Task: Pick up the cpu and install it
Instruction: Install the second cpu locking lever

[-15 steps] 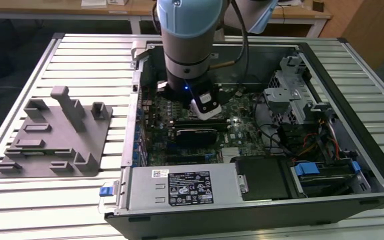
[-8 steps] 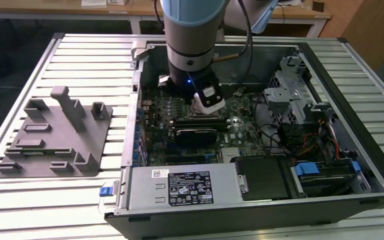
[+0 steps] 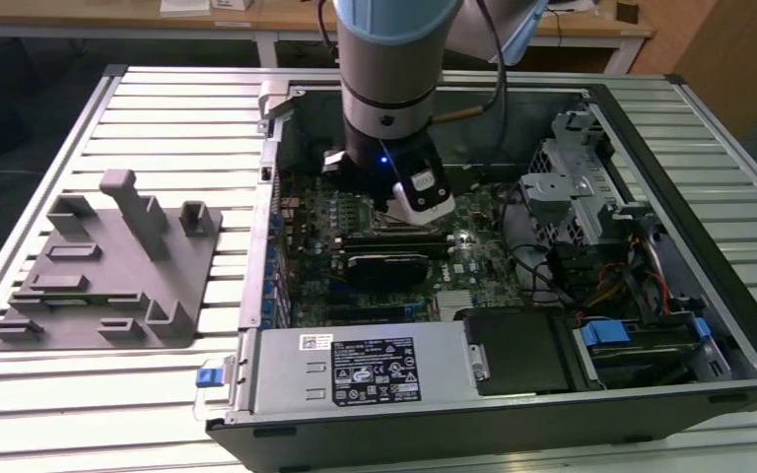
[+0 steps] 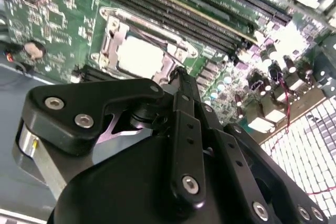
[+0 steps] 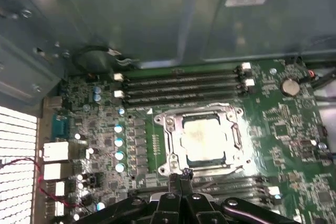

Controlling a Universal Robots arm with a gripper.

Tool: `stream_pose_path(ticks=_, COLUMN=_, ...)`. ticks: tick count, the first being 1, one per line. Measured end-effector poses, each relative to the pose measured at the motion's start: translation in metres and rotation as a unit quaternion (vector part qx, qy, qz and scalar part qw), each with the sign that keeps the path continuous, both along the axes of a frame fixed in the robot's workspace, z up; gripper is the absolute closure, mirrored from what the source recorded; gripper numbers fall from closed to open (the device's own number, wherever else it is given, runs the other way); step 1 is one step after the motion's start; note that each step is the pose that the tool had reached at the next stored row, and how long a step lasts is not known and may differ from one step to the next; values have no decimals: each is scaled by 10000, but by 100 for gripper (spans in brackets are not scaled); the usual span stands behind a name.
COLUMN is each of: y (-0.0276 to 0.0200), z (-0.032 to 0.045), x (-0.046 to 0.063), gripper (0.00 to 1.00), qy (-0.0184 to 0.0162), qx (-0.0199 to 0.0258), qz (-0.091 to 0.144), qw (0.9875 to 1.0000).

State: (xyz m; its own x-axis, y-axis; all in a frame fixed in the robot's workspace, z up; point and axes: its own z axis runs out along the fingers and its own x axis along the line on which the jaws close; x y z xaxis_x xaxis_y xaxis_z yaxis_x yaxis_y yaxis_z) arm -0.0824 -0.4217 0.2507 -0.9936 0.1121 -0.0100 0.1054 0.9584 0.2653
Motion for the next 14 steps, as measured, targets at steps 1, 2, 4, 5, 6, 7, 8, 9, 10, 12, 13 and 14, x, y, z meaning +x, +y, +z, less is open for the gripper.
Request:
stream_pose_path(ticks=1, y=0, z=0, x=6, gripper=89, qy=0, qx=-13, qz=-4, qw=10000)
stream_pose_path(ticks=2, y=0, z=0, x=6, gripper=89, qy=0, qx=-13, qz=-4, qw=10000)
stream_pose_path(ticks=4, y=0, z=0, x=6, gripper=89, qy=0, qx=-14, qz=-4, qw=10000)
stream_pose_path(ticks=5, y=0, z=-3, x=13, gripper=89, qy=1, qx=-15, qz=-4, qw=10000)
stream_pose_path(ticks=6, y=0, z=-8, x=30, gripper=89, qy=4, qx=-19, qz=-4, qw=10000)
stream_pose_path(ticks=7, y=0, z=-11, x=52, gripper=89, qy=11, qx=-29, qz=-4, qw=10000)
stream_pose_path(ticks=8, y=0, z=-15, x=74, gripper=89, qy=17, qx=-40, qz=-4, qw=10000)
stream_pose_path(ticks=9, y=0, z=-20, x=93, gripper=89, qy=22, qx=-55, qz=-4, qw=10000)
stream_pose_path(ticks=10, y=0, z=-23, x=111, gripper=89, qy=26, qx=-78, qz=-4, qw=10000)
stream_pose_path(ticks=12, y=0, z=-27, x=135, gripper=89, qy=31, qx=-155, qz=-4, qw=9999)
stream_pose_path(ticks=13, y=0, z=-29, x=140, gripper=89, qy=33, qx=-204, qz=-5, qw=9998)
stream_pose_path(ticks=14, y=0, z=-31, x=143, gripper=89, qy=33, qx=-261, qz=-5, qw=9997)
